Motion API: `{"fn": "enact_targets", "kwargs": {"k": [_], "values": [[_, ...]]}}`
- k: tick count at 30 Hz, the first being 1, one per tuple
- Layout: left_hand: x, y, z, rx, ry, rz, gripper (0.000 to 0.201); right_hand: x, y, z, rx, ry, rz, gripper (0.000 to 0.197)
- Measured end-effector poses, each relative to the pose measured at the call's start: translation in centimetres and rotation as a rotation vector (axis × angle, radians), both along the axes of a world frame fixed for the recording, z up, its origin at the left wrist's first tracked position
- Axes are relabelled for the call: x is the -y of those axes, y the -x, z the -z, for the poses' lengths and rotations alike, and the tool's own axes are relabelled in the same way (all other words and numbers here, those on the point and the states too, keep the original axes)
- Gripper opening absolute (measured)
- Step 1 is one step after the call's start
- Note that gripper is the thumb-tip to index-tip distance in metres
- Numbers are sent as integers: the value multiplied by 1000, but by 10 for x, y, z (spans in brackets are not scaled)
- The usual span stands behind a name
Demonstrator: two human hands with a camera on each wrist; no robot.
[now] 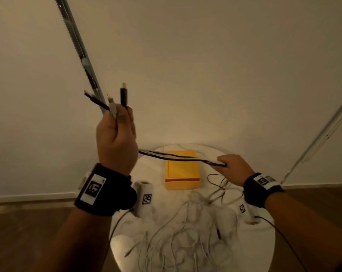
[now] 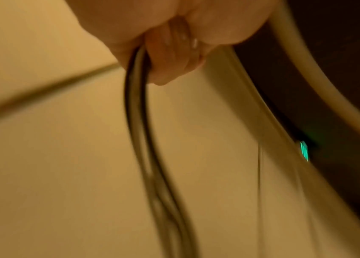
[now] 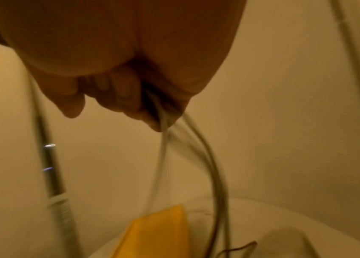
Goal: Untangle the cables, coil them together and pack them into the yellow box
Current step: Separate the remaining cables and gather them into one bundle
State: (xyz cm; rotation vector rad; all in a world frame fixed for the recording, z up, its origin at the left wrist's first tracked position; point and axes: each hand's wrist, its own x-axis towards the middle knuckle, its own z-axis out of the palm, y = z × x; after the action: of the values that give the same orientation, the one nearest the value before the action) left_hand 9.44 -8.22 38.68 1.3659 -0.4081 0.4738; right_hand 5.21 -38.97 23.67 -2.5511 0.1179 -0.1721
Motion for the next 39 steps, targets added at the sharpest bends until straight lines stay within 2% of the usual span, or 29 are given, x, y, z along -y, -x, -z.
{"fn": "enact_targets", "kwargs": {"k": [3,5,8,11,12,14,16,18,21,22,24,26,27,28,29,31,33,35,37,39], "values": [[-19,-11,6,154,-292,-221,37,25,6,12,-19,8,103,48],[-14,-12,19,197,-529,-268,41,29,6,12,13,-10,110,46],[9,-1,40,188,-854,-187,49,14,0,0,85,-26,63,40],[36,8,60,26,-1052,33,71,-15,-7,-24,128,60,-35,26],[44,11,67,-8,-1097,100,74,-25,-8,-33,144,93,-80,22],[60,15,75,-22,-1174,174,67,-43,-10,-51,150,137,-170,12],[68,15,80,1,-1208,167,58,-54,-12,-62,137,162,-226,13],[65,13,81,42,-1165,74,52,-57,-14,-68,136,225,-247,11],[54,9,75,246,-1064,-141,54,-48,-20,-70,90,345,-205,18],[53,8,71,265,-1086,-128,63,-47,-21,-70,64,367,-218,20],[56,4,65,152,-1200,46,78,-52,-21,-71,42,366,-297,16],[60,2,69,64,-1276,192,61,-61,-20,-73,69,344,-383,13],[60,2,74,48,-1244,230,47,-63,-21,-73,82,352,-407,13],[58,2,79,33,-1163,264,34,-63,-23,-73,88,372,-410,8],[55,2,84,-1,-1058,299,26,-60,-27,-70,99,380,-398,11],[50,2,90,-143,-751,384,29,-49,-36,-58,134,315,-350,26],[47,-2,87,-261,-387,449,31,-29,-48,-43,161,146,-257,35],[40,-6,79,-325,-131,412,33,-9,-59,-31,138,40,-148,41],[32,-9,72,-364,32,383,37,8,-68,-21,96,48,-78,43],[29,-10,71,-366,109,352,40,22,-76,-12,73,98,-38,42]]}}
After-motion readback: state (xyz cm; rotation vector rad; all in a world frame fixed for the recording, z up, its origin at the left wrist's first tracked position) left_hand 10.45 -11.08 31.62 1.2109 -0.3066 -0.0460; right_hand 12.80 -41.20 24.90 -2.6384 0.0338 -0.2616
